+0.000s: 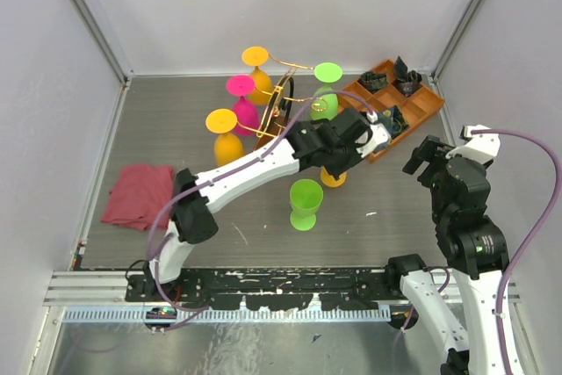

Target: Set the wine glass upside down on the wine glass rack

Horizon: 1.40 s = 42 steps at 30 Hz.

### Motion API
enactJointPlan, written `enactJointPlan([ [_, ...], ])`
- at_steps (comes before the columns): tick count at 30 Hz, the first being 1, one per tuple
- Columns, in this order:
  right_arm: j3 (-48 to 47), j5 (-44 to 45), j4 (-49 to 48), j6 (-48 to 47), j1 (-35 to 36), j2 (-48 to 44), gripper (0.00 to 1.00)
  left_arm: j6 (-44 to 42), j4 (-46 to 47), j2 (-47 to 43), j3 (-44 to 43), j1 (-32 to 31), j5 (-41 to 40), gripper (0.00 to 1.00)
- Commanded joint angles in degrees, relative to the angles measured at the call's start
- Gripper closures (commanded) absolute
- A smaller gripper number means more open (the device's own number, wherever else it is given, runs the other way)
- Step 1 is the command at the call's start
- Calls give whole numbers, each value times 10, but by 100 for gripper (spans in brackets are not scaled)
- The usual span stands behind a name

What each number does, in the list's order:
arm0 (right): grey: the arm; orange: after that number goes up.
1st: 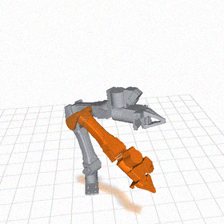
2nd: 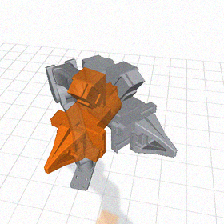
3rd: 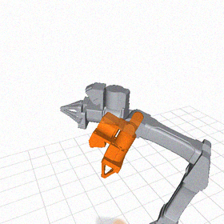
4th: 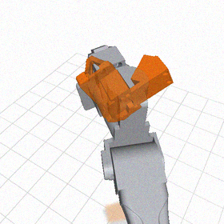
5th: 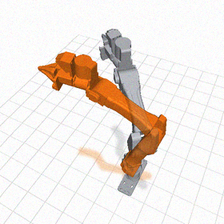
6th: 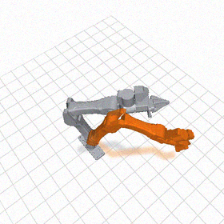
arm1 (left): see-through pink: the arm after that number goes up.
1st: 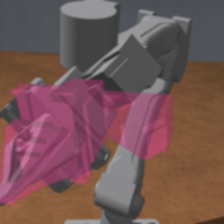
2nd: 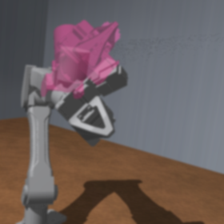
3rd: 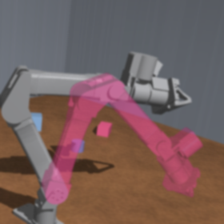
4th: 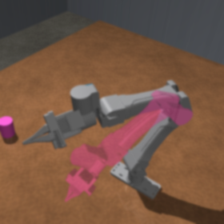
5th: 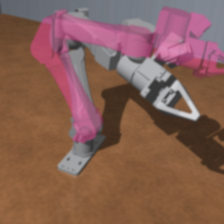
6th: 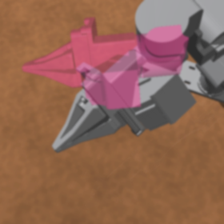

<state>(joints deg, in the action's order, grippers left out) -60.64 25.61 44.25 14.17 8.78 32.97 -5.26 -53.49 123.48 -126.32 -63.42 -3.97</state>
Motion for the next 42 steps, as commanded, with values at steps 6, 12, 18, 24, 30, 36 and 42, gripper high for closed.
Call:
enactJointPlan([
  [6, -25, -111, -73, 90, -1, -4, 14, 0, 228, -230, 89, 0, 36, 100],
  [12, -84, -113, -53, 117, -1, 17, 12, -46, 426, -372, 284, -1, 0, 100],
  [18, -83, -226, -133, 198, -1, 4, 11, -65, 697, -493, 522, -1, -21, 100],
  [24, 1, -372, -294, 327, -1, 20, 11, -86, 864, -526, 636, -1, -44, 100],
  [30, 42, -419, -376, 390, 0, 40, 11, -141, 1056, -497, 717, -9, -83, 100],
  [36, 53, -420, -421, 429, 0, 47, 11, -175, 1184, -446, 750, -18, -99, 100],
  [42, 34, -438, -468, 437, 12, 109, 12, -187, 1244, -411, 758, -20, -103, 100],
])
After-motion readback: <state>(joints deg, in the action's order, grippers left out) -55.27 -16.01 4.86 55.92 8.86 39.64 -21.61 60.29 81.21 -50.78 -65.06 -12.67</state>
